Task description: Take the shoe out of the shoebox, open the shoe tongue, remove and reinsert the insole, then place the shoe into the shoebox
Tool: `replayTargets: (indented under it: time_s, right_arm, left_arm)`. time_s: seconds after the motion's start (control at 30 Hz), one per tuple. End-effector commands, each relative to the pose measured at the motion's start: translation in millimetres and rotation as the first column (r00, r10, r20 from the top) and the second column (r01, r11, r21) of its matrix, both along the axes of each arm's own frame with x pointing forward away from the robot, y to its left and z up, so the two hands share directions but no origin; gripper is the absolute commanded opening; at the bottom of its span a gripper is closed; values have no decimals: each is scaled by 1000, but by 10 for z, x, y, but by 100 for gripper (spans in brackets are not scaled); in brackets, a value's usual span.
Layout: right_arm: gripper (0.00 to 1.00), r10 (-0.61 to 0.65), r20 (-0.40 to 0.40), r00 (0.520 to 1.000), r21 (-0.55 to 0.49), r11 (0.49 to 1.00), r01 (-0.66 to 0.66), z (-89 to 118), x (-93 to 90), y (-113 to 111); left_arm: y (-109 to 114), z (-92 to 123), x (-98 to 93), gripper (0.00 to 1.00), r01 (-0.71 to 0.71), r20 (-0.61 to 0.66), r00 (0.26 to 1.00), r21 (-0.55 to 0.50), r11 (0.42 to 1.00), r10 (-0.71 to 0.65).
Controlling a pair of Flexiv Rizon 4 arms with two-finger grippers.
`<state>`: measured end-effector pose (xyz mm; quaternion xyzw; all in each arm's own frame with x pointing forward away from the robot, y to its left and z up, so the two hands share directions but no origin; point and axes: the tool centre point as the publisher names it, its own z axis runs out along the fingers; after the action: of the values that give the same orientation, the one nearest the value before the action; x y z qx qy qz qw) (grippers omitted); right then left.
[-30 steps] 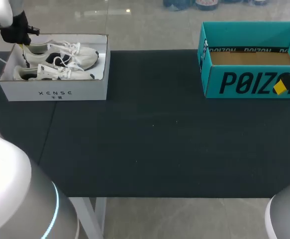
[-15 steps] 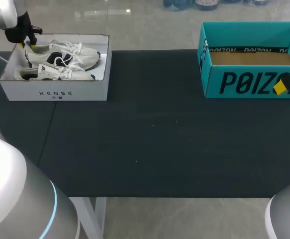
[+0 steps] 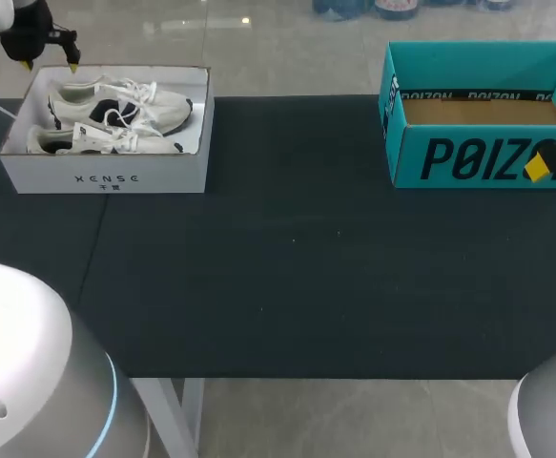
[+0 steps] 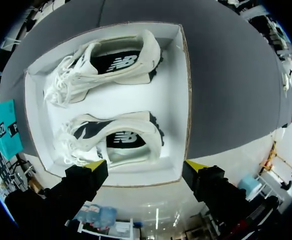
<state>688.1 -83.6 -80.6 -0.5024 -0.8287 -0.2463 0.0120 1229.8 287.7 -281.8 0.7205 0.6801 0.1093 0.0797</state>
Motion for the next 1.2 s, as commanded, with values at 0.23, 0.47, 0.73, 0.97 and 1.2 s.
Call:
replayTargets:
  time_s: [0.23, 0.47, 0.73, 0.97, 1.2]
  right_arm:
    - [100, 2, -8, 1000, -3, 1000, -2, 14, 35, 12]
    - [100, 2, -8, 1000, -3, 1000, -2, 14, 35, 12]
    - [100, 2, -8, 1000, -3, 1000, -2, 14, 35, 12]
    - [100, 2, -8, 1000, -3, 1000, -2, 14, 35, 12]
    - [100, 2, -8, 1000, -3, 1000, -2, 14, 35, 12]
  left_arm:
    - [-215, 336, -947, 100, 4, 5, 1000, -28, 1000, -4]
    - [-215, 336, -947, 100, 4, 5, 1000, -28, 1000, -4]
    - [-215, 336, -947, 100, 4, 5, 1000, -28, 1000, -4]
    - [-215, 336, -947, 100, 4, 5, 1000, -28, 1000, -4]
    - [-215, 336, -947, 100, 4, 5, 1000, -28, 1000, -4]
